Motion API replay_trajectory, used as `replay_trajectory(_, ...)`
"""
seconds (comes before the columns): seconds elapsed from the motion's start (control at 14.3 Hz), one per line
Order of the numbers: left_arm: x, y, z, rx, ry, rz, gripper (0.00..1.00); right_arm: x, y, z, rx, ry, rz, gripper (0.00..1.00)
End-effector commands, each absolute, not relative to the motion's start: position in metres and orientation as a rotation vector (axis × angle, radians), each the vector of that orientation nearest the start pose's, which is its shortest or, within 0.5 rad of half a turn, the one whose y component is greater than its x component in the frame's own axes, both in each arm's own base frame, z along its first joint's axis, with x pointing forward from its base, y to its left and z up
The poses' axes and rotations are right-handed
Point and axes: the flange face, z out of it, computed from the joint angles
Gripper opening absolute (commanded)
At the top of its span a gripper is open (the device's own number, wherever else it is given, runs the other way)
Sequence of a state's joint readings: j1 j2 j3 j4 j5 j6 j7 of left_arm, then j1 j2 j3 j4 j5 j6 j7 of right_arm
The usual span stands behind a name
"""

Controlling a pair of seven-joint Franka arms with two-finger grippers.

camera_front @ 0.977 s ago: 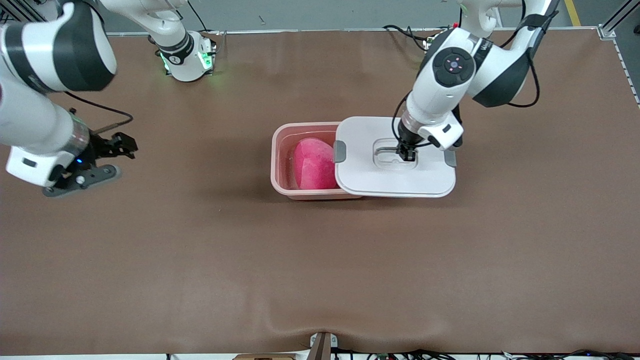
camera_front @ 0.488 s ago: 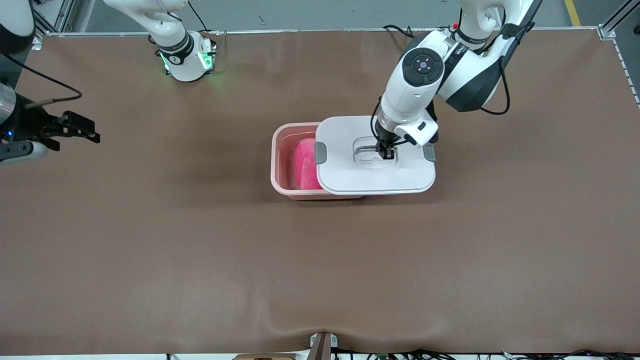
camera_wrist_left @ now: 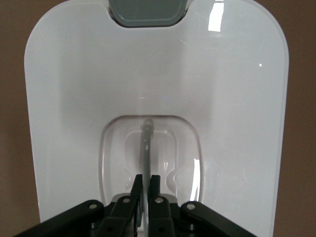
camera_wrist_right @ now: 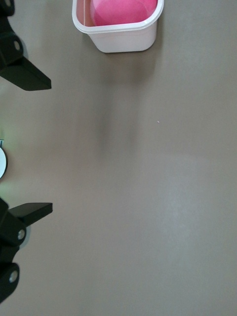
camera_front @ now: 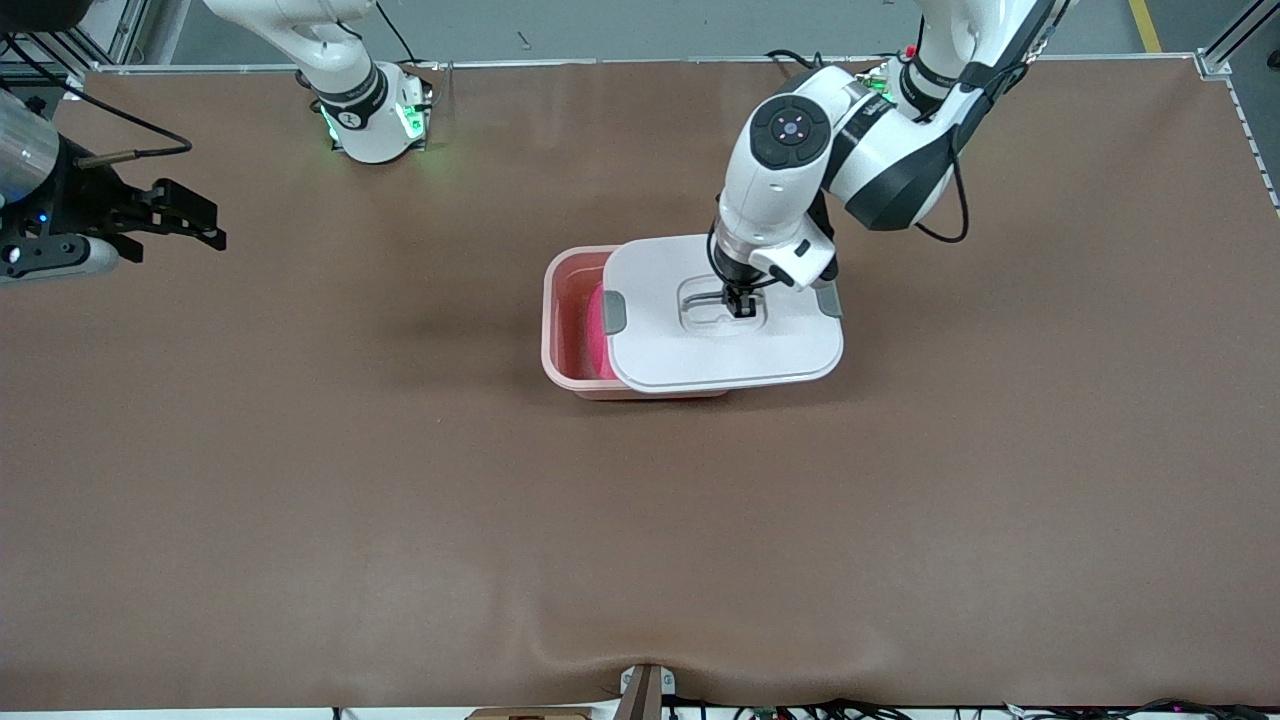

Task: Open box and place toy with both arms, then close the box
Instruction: 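Carry the lid over the box and lower it with the left gripper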

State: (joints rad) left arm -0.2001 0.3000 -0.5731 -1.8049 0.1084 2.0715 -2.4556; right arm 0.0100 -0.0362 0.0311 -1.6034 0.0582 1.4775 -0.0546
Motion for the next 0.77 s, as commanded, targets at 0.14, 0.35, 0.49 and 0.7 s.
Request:
replay_trajectory(0.14, 0.469, -0.450, 0.400, 2.083, 2.311, -0.078, 0.00, 0.528, 0.021, 0.636, -3.103, -0.111, 0.109, 1.00)
replay_trajectory(0.35, 0.465, -0.460, 0.397, 2.078, 2.319, -0.077, 0.00, 0.530, 0.019, 0.648, -3.105, -0.100, 0.064, 1.00)
replay_trajectory(0.49, 0.459, -0.467, 0.391, 2.083, 2.323, -0.068, 0.00, 0.532, 0.019, 0.658, -3.099, -0.099, 0.031, 1.00)
replay_trajectory(0.7, 0.461, -0.480, 0.385, 2.089, 2.313, -0.093, 0.00, 0.537, 0.018, 0.652, -3.089, -0.097, 0.049, 1.00)
